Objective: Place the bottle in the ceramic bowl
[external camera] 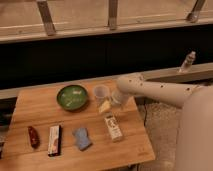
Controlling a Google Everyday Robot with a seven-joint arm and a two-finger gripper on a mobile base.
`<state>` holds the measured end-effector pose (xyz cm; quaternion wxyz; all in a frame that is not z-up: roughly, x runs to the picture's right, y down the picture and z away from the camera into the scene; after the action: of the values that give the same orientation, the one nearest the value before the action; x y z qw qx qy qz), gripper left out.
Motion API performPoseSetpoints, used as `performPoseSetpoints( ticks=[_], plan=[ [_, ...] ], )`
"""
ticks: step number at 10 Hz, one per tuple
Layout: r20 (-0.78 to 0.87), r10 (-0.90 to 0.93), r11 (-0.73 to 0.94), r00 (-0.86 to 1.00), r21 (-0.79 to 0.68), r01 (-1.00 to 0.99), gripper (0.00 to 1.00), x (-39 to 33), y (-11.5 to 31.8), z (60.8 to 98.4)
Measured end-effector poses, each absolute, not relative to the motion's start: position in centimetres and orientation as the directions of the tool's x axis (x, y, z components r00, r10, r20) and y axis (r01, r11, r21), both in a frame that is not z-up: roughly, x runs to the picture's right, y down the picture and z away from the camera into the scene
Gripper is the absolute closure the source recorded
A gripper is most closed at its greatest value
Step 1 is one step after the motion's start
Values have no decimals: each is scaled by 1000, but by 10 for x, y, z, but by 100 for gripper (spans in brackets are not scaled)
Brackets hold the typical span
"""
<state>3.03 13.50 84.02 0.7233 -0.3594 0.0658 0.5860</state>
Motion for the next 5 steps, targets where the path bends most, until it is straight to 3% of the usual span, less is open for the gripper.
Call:
performPoseSetpoints(
  ticks=[5],
  plan=[
    [-551,778,3,302,-477,-879,20,22,168,845]
  ],
)
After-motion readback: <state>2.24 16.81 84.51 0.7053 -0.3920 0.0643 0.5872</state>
